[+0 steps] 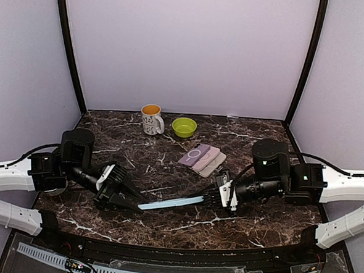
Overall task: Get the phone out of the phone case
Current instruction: Remove the top left corner of the phone case.
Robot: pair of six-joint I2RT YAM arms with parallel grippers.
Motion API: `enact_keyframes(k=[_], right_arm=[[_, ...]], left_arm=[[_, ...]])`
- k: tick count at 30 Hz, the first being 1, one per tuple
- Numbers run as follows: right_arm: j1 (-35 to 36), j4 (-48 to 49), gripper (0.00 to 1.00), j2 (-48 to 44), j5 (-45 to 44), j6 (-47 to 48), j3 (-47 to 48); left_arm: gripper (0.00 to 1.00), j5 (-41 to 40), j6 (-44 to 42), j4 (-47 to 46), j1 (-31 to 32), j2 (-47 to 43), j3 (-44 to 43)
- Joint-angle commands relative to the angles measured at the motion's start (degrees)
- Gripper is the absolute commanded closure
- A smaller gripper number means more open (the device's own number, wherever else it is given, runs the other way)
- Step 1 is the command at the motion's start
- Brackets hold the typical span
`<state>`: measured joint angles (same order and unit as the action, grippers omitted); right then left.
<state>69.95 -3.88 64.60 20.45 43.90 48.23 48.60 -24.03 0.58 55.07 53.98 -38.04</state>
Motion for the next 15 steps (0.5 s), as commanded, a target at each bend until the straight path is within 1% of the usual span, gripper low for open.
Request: enact_keyframes(k=[1,8,11,13,15], right_arm=[[1.1,7.7,1.0,-1.8,-0.5,1.4,-0.2],[1.1,8.5,1.0,-1.5,-0.2,1.7,0.2],[1.2,8.5,1.0,-1.6,-0.4,1.8,0.2],[1.2,8.4,1.0,-1.8,-0.7,1.9,-0.2],[1.2,8.6,1.0,-2.0,-1.3,1.8,-0.7]], left_arm=[[0.71,0.0,-0.5,0.5,0.4,0.0,0.5],[0.72,-0.2,-0.1,0.3,0.6,0.6,0.5],[0.69,-0.3,-0.1,0.2,0.7,0.8,0.3],[0.65,-0.4,-0.1,0.1,0.8,0.7,0.3],[0.57,-0.7,0.0,0.2,0.9,0.4,0.3]])
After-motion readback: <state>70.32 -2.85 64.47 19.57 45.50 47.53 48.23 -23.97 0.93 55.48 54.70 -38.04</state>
